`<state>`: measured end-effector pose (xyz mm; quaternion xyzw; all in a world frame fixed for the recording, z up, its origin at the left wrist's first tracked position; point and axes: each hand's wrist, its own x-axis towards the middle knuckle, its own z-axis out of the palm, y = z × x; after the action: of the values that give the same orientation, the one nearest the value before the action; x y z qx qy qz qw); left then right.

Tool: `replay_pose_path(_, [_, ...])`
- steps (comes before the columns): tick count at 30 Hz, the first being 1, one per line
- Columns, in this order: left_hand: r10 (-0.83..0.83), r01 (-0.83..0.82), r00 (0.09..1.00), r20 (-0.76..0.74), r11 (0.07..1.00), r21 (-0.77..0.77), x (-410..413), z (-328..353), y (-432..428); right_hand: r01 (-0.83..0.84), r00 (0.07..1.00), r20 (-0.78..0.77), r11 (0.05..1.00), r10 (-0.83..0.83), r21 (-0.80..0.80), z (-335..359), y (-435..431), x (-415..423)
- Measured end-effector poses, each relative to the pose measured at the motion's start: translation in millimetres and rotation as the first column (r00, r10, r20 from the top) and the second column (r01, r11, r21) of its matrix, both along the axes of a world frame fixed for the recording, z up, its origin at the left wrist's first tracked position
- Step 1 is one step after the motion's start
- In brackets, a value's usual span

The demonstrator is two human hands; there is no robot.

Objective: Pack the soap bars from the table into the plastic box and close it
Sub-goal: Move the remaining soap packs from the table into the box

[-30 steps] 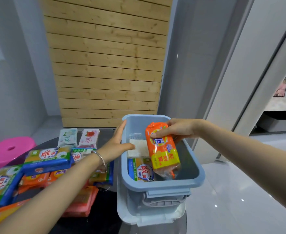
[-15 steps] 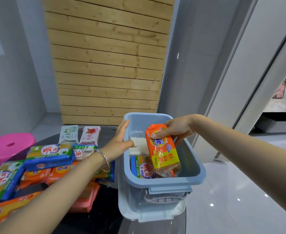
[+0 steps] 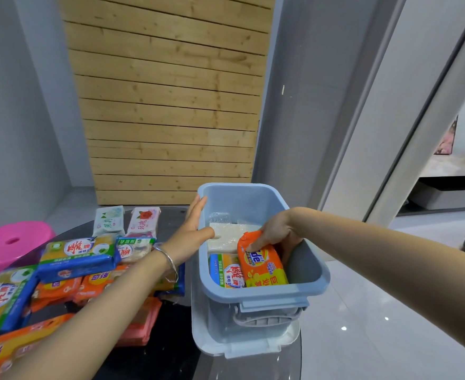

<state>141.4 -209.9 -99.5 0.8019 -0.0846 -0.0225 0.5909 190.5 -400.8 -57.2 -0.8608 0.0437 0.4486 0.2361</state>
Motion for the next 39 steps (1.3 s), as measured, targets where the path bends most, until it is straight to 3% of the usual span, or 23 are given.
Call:
replay_pose_path(10, [0.007, -0.009, 0.999, -0.042, 0.999, -0.043, -4.9, 3.3, -0.9, 0.02, 0.995, 0.099, 0.993, -0.008, -0.116, -4.9, 7.6, -4.1])
replay_pose_path(14, [-0.009, -0.003, 0.996, -0.087, 0.99, -0.14, -8.8, 6.3, -2.6, 0.033, 0.953, 0.302, 0.994, 0.0, -0.103, 5.6, 6.7, -2.8])
replay_pose_path(17, [0.019, -0.032, 0.994, -0.105, 0.992, -0.125, -9.1, 8.7, -3.1, 0.014, 0.885, 0.465, 1.0, -0.003, -0.02, 11.4, 1.2, -3.4])
replay_pose_path(27, [-0.004, -0.012, 0.994, -0.107, 0.989, -0.15, -29.3, 2.7, 0.4, -0.014, 0.951, 0.301, 0.964, -0.069, 0.266, 6.8, -6.8, -29.5])
replay_pose_path(32, [0.065, -0.082, 0.99, -0.125, 0.987, -0.136, -40.5, 5.0, 9.0, -0.034, 0.888, 0.402, 0.84, -0.223, 0.542, 22.9, 13.5, -44.9])
replay_pose_path(36, [0.194, -0.194, 0.979, -0.065, 0.981, 0.0, -48.4, 7.8, 74.1, -0.136, 0.878, 0.425, 0.735, -0.221, 0.664, 37.1, 60.6, -57.3])
replay_pose_path(39, [0.287, -0.282, 0.958, 0.003, 0.941, 0.186, -54.6, 0.5, 139.0, -0.194, 0.896, 0.422, 0.733, -0.139, 0.652, 35.4, 102.3, -58.9])
